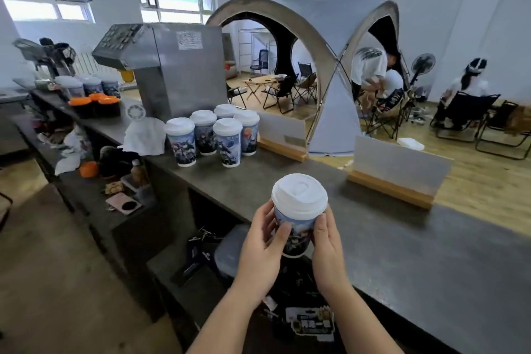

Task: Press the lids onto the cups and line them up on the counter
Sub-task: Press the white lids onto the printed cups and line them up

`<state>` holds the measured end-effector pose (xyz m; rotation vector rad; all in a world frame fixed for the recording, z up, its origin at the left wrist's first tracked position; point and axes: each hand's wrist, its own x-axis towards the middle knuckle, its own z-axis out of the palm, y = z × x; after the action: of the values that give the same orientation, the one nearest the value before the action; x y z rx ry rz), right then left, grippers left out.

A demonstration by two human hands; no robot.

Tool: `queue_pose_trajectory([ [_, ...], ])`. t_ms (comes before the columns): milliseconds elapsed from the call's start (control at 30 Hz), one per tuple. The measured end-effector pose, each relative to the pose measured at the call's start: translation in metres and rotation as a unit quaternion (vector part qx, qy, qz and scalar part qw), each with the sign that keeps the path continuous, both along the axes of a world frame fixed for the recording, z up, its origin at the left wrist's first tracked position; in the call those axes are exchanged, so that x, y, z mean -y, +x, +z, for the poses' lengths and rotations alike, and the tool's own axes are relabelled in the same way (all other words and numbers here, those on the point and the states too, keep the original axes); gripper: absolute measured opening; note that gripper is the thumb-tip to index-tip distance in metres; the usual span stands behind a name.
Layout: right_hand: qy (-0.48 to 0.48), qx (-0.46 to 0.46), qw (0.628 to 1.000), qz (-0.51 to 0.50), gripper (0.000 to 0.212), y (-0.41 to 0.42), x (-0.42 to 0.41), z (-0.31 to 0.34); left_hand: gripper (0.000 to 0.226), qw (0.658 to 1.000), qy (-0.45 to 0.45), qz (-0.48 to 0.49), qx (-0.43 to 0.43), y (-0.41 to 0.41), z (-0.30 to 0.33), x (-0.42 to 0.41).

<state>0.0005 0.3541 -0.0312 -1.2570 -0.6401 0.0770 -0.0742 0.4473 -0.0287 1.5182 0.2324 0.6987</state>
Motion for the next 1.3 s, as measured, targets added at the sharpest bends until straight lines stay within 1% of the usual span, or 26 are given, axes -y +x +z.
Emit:
queue_pose_trajectory([
  [133,-0.005,-0.001,1.000,0.012,0.042,-0.012,-0.053,-0.003,0.054,1.000,-0.014,0.021,0.003,-0.015,-0.007,-0.048],
  [267,-0.014,-0.005,0.999,0.036,0.046,-0.011,-0.096,-0.012,0.055,0.999,-0.010,0.040,-0.006,-0.020,-0.014,-0.089],
  [400,-0.014,-0.012,0.999,0.049,0.050,0.005,-0.140,-0.014,0.055,0.998,-0.007,0.055,-0.010,-0.005,-0.017,-0.130],
  [567,-0.018,-0.013,0.999,0.042,0.050,0.043,-0.204,-0.021,0.048,0.998,-0.010,0.063,-0.007,0.027,-0.014,-0.186],
  [700,-0.018,-0.056,0.998,0.033,0.040,0.070,-0.251,-0.025,0.044,0.998,-0.019,0.063,-0.015,0.054,-0.011,-0.236],
  [767,-0.029,-0.056,0.998,0.031,0.036,0.079,-0.272,-0.026,0.044,0.998,-0.022,0.064,-0.017,0.064,-0.012,-0.259],
  [833,-0.040,-0.048,0.998,0.007,0.032,0.086,-0.293,-0.027,0.044,0.998,-0.025,0.059,-0.021,0.072,-0.014,-0.279],
  [933,-0.063,-0.013,0.995,-0.077,0.025,0.092,-0.319,-0.029,0.039,0.998,-0.029,0.048,-0.010,0.082,-0.017,-0.304],
  [1033,-0.066,-0.019,0.991,-0.115,0.026,0.093,-0.339,-0.032,0.039,0.999,-0.015,0.037,-0.006,0.090,-0.020,-0.325],
  [1100,-0.064,-0.014,0.988,-0.138,0.028,0.092,-0.350,-0.032,0.043,0.999,0.004,0.035,-0.004,0.092,-0.020,-0.336],
  [1200,-0.047,-0.030,0.988,-0.147,0.034,0.089,-0.363,-0.036,0.053,1.000,0.015,0.027,-0.003,0.094,-0.026,-0.347],
  [1300,-0.041,-0.045,0.984,-0.166,0.029,0.085,-0.370,-0.036,0.058,0.999,0.038,0.026,0.001,0.094,-0.032,-0.354],
])
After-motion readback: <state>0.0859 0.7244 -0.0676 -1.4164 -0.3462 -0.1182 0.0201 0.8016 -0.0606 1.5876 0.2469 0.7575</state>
